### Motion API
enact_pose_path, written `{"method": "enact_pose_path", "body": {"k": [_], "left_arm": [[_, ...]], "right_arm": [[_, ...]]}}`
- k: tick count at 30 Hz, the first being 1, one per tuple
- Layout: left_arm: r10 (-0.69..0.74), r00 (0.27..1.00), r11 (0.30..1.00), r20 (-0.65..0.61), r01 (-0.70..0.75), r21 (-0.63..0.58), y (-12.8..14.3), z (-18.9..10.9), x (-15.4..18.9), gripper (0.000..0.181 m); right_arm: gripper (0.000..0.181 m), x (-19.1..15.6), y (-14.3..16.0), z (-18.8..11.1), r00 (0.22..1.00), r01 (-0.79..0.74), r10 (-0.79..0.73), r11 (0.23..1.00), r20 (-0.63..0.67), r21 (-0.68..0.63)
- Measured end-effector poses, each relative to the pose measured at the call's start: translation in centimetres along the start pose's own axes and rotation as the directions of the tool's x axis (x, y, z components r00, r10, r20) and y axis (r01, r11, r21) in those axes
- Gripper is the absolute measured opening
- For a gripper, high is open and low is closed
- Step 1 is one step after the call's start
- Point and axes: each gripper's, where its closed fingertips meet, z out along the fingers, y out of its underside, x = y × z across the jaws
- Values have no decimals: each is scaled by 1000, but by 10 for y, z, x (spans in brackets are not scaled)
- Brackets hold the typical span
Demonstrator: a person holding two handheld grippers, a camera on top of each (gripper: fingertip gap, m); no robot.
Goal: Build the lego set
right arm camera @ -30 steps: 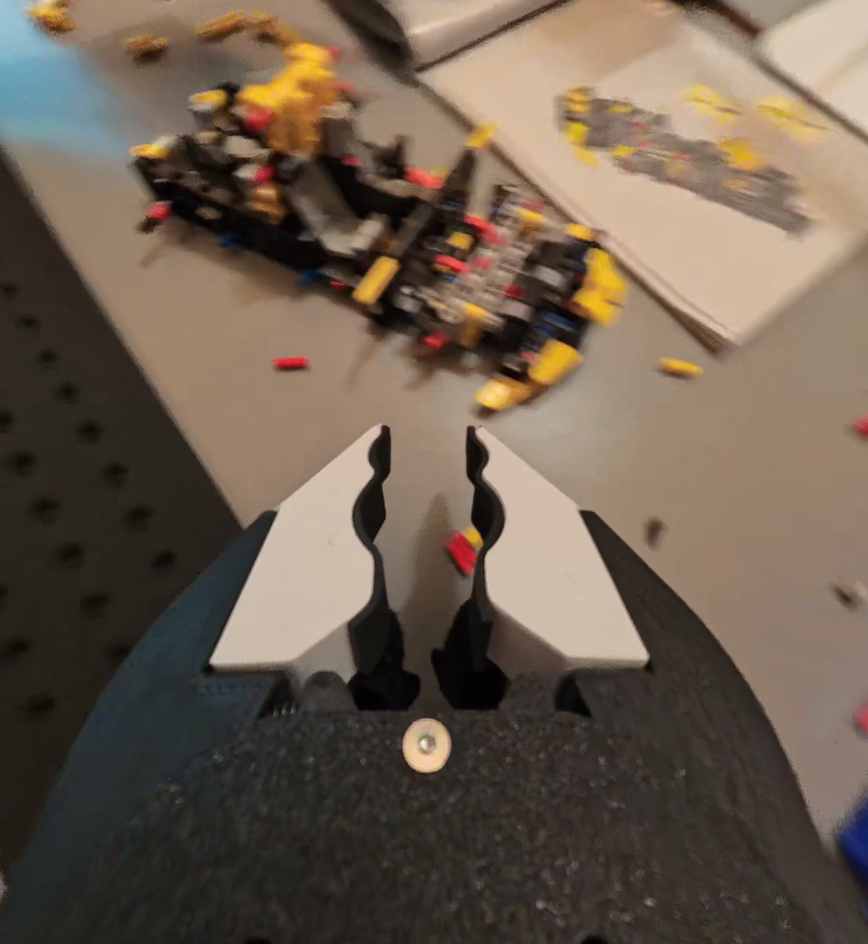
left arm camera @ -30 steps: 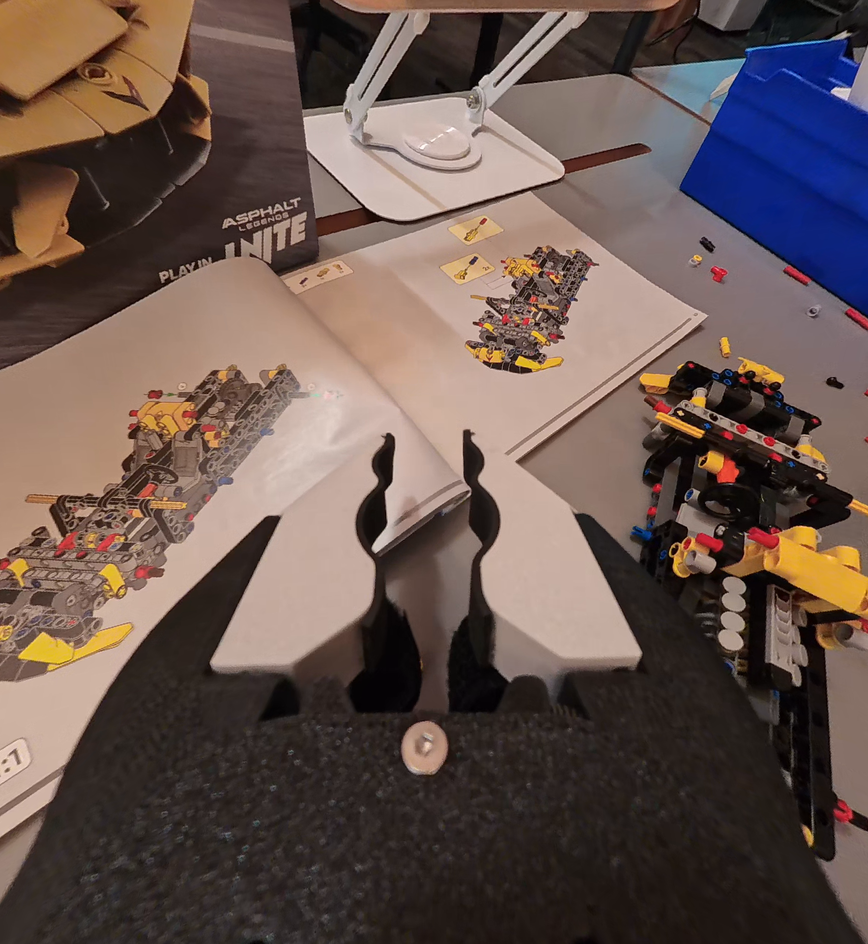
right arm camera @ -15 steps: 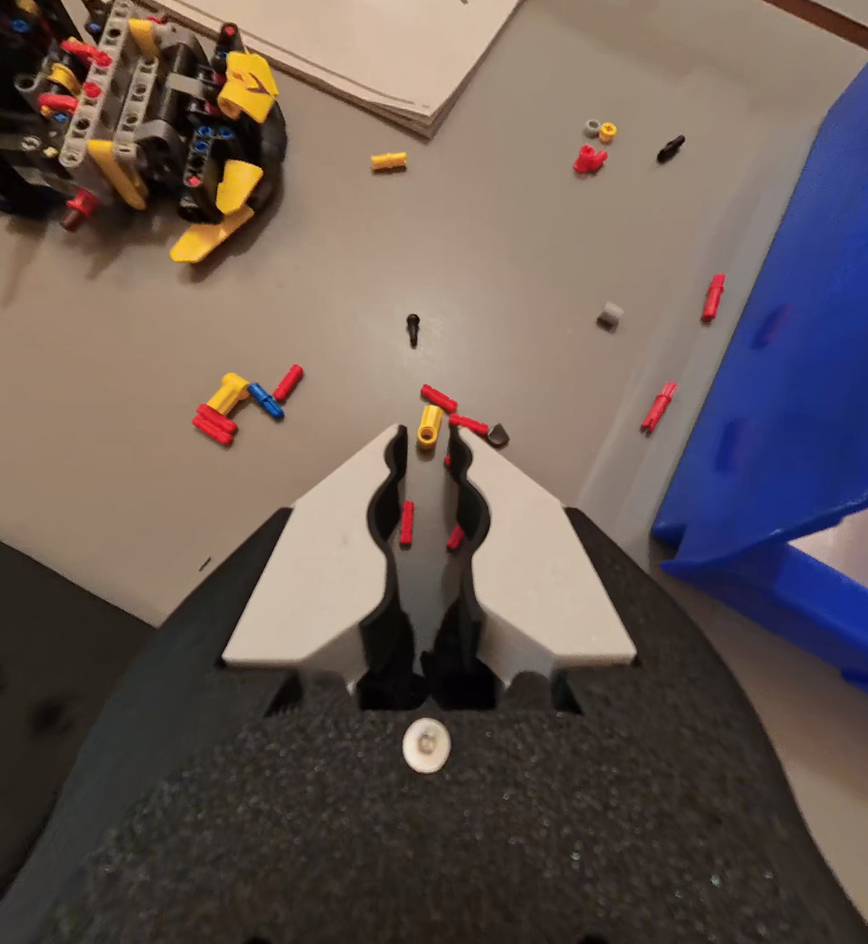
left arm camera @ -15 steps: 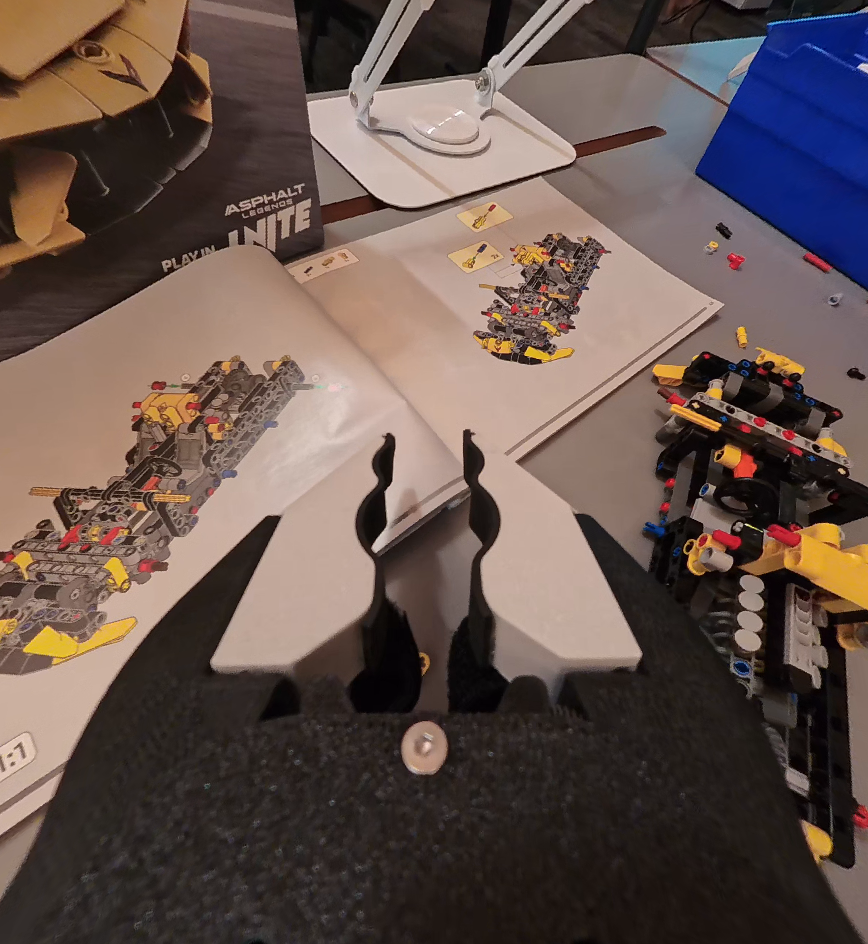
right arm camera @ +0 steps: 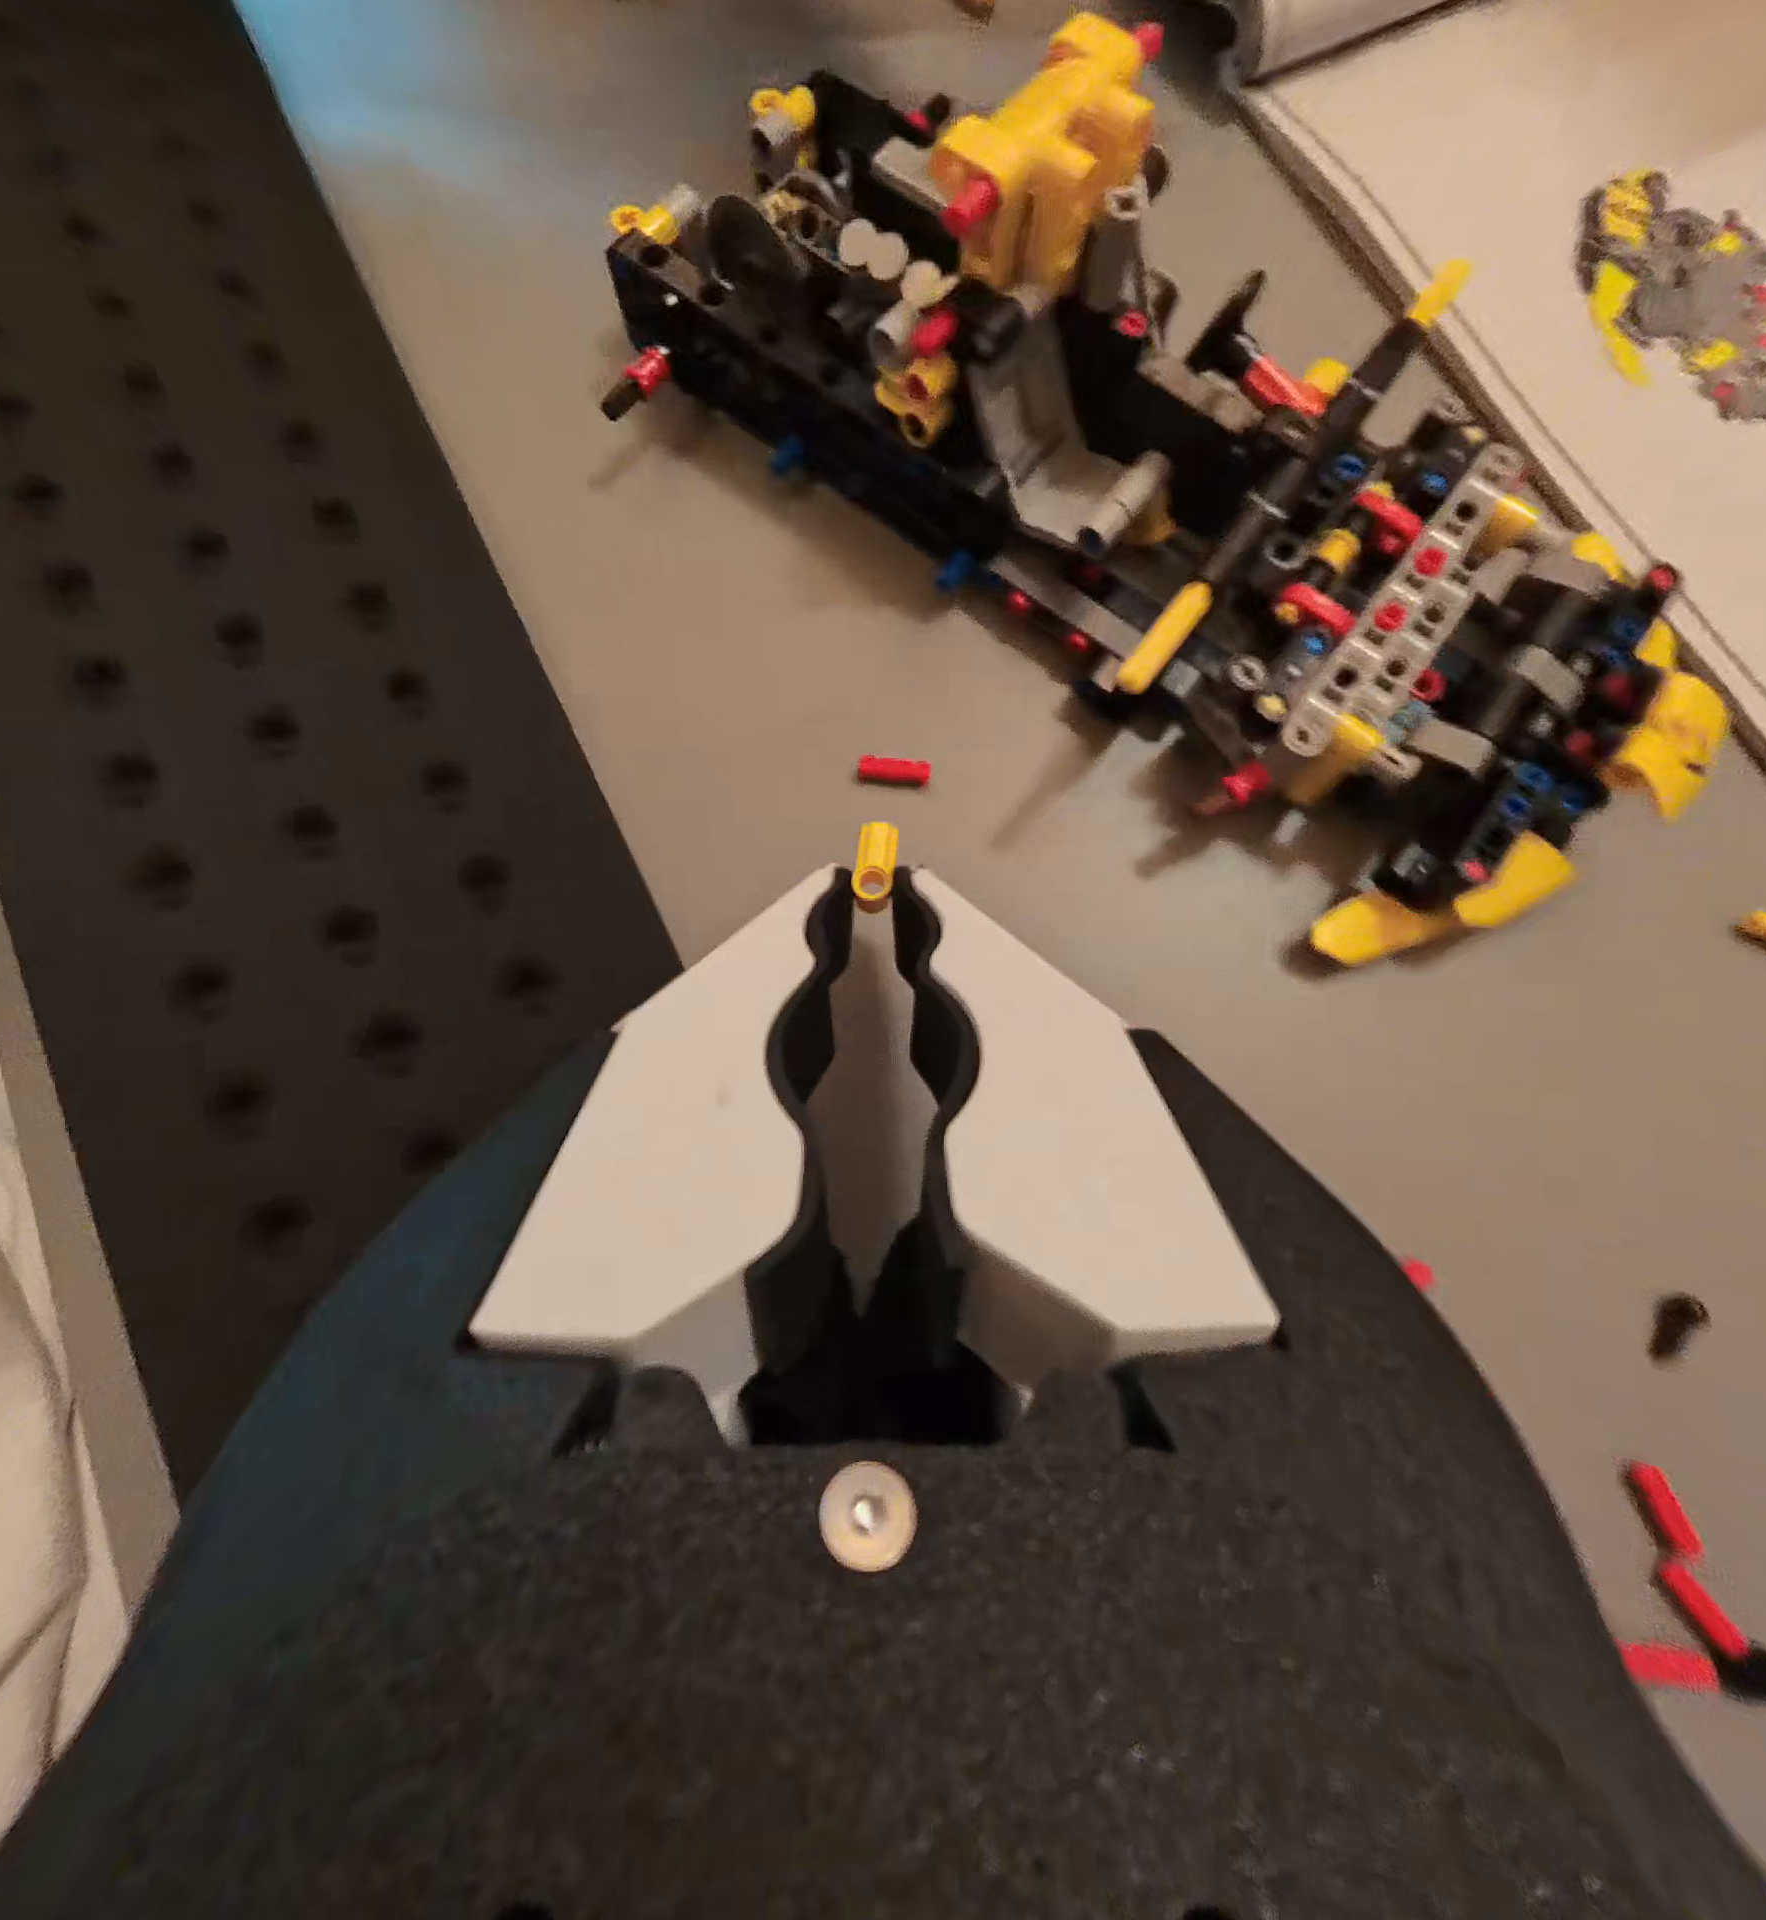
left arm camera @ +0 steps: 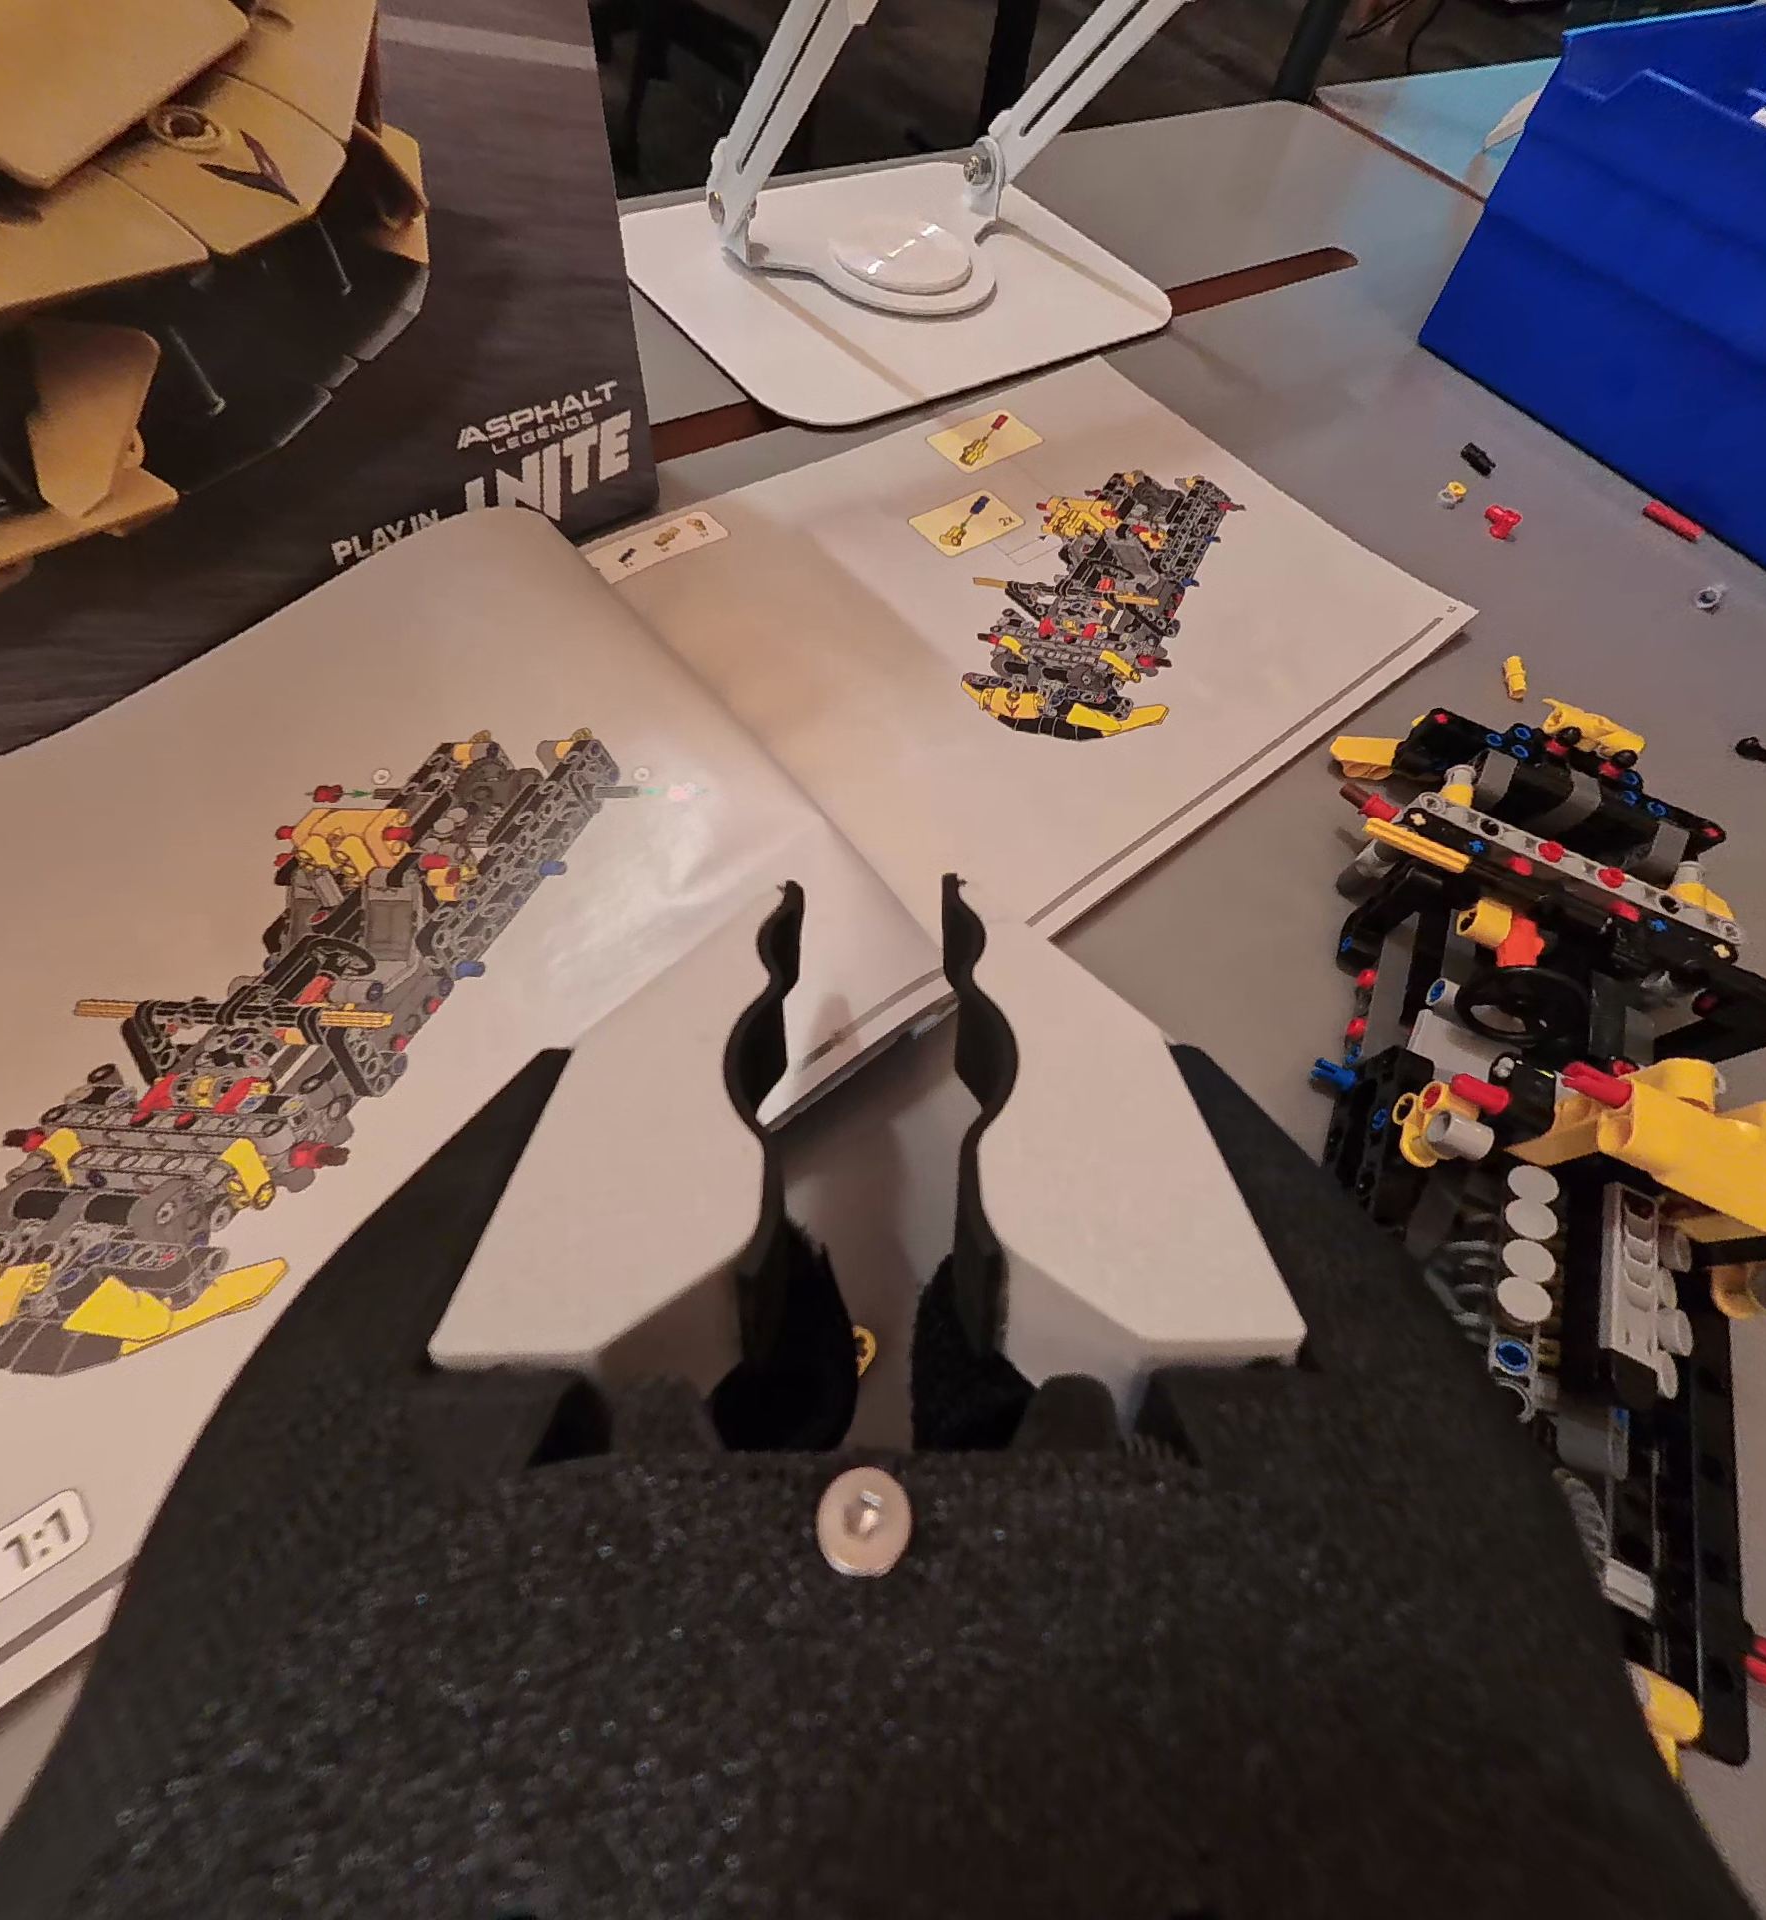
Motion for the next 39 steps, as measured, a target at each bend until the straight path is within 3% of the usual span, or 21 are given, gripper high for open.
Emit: {"method": "enact_pose_path", "body": {"k": [7,13,17,22,25,31,39], "left_arm": [[-1,1000,1000,1,1,6,-2,-2,-1,27],[22,999,1000,24,-23,17,-7,-6,-4,27],[23,998,999,52,-24,32,-10,-11,-11,27],[-1,999,1000,41,0,29,-9,-11,-12,27],[20,999,999,43,-21,24,-8,-10,-8,27],[48,997,999,52,-49,16,-8,-9,-5,27],[34,998,999,53,-35,16,-7,-9,-9,27]], "right_arm": [[7,1,6,16,999,30,-33,995,-30,-95],[15,6,-3,8,998,16,-16,1000,-68,-7],[26,21,-5,-12,993,-86,91,994,-75,72],[22,72,27,-65,944,-186,211,975,-255,117],[22,84,51,-80,918,-260,278,960,-284,98],[21,73,56,-65,915,-307,317,948,-251,80],[19,68,47,-47,932,-251,250,968,-262,30]]}}
